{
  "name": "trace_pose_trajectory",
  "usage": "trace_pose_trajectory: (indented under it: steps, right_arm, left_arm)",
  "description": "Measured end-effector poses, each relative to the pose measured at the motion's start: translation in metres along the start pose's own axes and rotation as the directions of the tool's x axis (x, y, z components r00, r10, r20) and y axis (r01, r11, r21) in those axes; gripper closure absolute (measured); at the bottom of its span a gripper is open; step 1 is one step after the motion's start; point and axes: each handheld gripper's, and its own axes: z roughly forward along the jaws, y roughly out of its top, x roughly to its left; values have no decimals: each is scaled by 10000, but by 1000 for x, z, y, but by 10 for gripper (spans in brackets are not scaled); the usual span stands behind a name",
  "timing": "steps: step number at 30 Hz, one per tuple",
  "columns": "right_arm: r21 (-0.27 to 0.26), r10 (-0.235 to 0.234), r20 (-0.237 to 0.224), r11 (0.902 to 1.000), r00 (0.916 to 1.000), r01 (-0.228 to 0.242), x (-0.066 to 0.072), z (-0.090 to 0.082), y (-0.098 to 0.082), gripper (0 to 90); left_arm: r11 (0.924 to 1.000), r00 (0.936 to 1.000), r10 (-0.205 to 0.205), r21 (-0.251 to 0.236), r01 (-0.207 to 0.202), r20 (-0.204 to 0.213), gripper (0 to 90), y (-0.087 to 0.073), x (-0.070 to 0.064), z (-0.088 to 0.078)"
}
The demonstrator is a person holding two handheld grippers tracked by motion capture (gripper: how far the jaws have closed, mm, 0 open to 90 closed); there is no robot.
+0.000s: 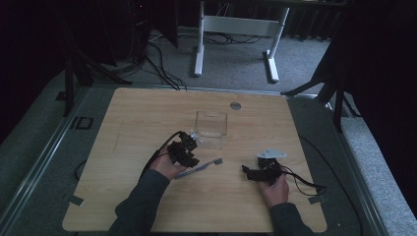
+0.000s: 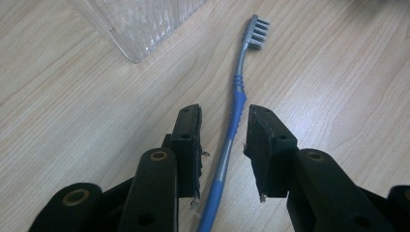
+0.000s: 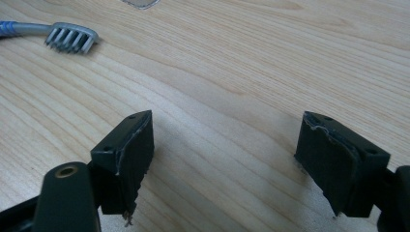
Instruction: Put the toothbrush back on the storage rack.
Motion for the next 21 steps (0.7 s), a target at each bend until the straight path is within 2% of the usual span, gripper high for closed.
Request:
trace_pose_trajectory:
  steps: [21]
  right_arm:
    - [-3,-12,-1,10000,10000,12,0,0,0,210]
  left_arm:
    - [9988,10000,30,483,-29,-4,667,5,-1,8]
